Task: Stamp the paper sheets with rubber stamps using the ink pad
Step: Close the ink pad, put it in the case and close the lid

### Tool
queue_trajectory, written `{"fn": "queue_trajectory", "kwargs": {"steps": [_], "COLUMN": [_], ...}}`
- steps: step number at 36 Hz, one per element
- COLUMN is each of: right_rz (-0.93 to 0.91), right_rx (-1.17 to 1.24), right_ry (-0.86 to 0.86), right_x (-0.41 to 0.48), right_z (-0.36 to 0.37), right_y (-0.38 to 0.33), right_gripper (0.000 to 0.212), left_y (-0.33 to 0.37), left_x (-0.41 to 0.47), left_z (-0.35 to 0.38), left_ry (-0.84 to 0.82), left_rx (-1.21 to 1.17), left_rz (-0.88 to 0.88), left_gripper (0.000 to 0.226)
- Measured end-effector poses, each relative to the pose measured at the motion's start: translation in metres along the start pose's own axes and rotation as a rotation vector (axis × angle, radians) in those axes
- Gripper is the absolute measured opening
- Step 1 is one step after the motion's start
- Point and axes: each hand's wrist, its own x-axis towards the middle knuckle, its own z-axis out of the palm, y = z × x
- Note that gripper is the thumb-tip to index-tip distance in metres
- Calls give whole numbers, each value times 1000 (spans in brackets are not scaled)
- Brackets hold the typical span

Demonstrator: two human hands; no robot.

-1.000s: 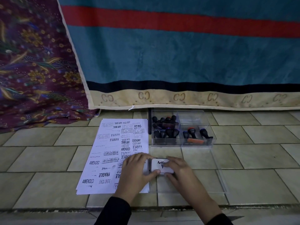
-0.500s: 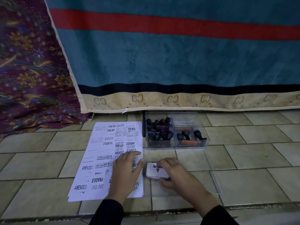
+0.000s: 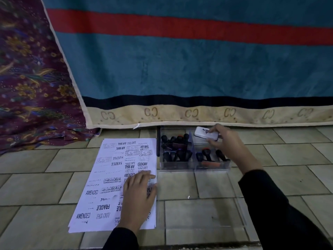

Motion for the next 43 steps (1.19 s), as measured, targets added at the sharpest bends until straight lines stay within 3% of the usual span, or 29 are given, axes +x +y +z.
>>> {"fn": "queue_trajectory", "kwargs": {"steps": [12, 35, 39, 43], "right_rz": [50, 129, 121, 135], "right_rx": [-170, -323, -318, -216], "right_ry": [-343, -529, -481, -199], "right_x": [57, 72, 66, 49], "right_z": [20, 29, 27, 20], "right_y": [34, 23, 23, 17], "right_gripper": [21, 32, 25, 21], "left_y": [-2, -2, -1, 1], "left_x": [0, 0, 2, 9], "left_z": [3, 3, -1, -7], "left_ry": [28, 9, -1, -47], "left_rx": [3, -16, -60, -126], "left_rz": [15, -5, -40, -84], "left_gripper": [28, 31, 31, 32]}}
